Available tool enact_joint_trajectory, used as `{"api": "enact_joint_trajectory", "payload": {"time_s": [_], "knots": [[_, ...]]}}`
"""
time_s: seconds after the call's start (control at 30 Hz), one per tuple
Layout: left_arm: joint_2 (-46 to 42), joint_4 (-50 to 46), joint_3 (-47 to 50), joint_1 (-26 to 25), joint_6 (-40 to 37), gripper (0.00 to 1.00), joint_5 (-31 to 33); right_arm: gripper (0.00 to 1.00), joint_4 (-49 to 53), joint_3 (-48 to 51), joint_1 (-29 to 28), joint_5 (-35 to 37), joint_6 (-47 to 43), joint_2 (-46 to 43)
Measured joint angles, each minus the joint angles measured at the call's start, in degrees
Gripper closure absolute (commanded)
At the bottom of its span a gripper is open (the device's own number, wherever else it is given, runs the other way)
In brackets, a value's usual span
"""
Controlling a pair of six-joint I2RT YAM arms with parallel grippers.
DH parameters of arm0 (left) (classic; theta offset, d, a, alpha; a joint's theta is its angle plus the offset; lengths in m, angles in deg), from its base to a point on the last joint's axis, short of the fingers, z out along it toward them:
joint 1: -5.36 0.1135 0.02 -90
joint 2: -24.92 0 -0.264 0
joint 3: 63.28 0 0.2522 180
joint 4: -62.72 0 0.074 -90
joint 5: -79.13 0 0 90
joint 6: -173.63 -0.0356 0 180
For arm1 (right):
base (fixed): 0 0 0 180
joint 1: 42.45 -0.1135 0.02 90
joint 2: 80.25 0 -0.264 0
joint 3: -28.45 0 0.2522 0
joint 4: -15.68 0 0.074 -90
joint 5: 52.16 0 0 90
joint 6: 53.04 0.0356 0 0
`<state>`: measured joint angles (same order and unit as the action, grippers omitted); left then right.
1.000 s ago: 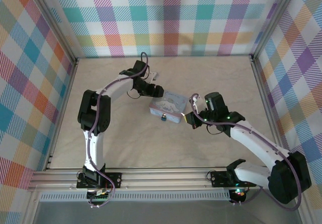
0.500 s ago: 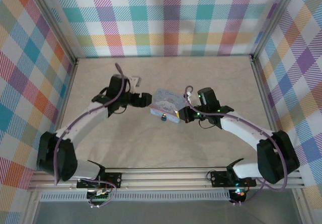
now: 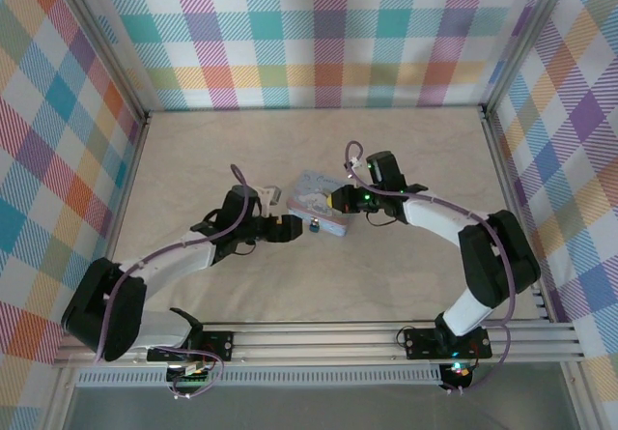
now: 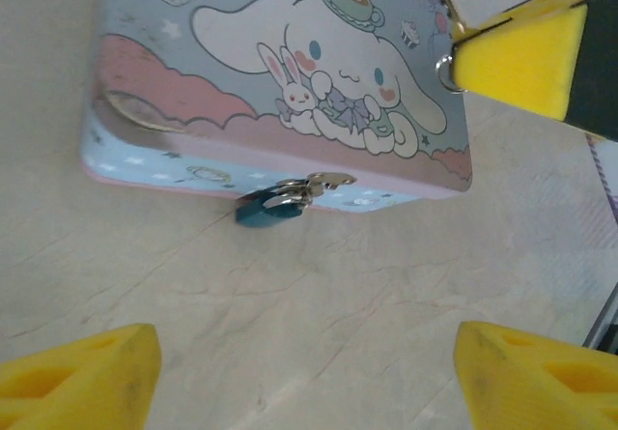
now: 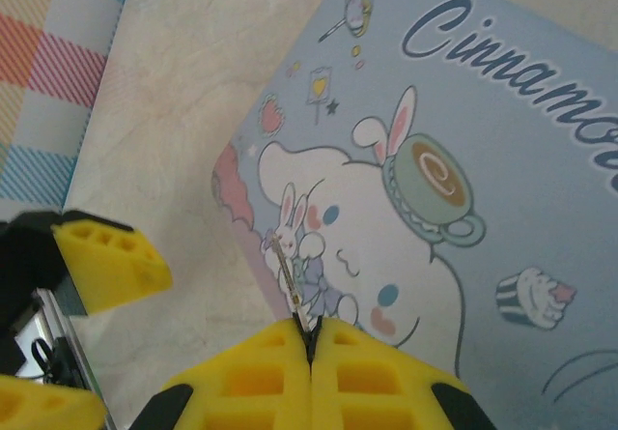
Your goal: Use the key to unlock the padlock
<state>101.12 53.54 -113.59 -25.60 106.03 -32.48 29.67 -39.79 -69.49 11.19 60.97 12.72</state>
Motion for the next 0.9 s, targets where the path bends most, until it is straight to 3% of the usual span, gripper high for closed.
{"api": "enact_joint_trajectory", "payload": {"time_s": [0.2, 0.37, 0.9], "knots": [[7.0, 4.3, -0.7, -4.2, 0.7, 0.25, 0.7, 1.0, 1.7, -1.0, 0.2, 2.0, 2.1, 2.8], [10.8, 7.7, -2.4, -6.5, 0.3, 0.32, 2.9, 1.0, 2.3, -1.1, 0.2, 2.2, 2.4, 3.0], [18.2, 15.0, -3.0, -7.2, -1.4, 0.41, 6.3, 1.0, -0.4, 0.5, 0.2, 1.9, 2.6, 2.9]]}}
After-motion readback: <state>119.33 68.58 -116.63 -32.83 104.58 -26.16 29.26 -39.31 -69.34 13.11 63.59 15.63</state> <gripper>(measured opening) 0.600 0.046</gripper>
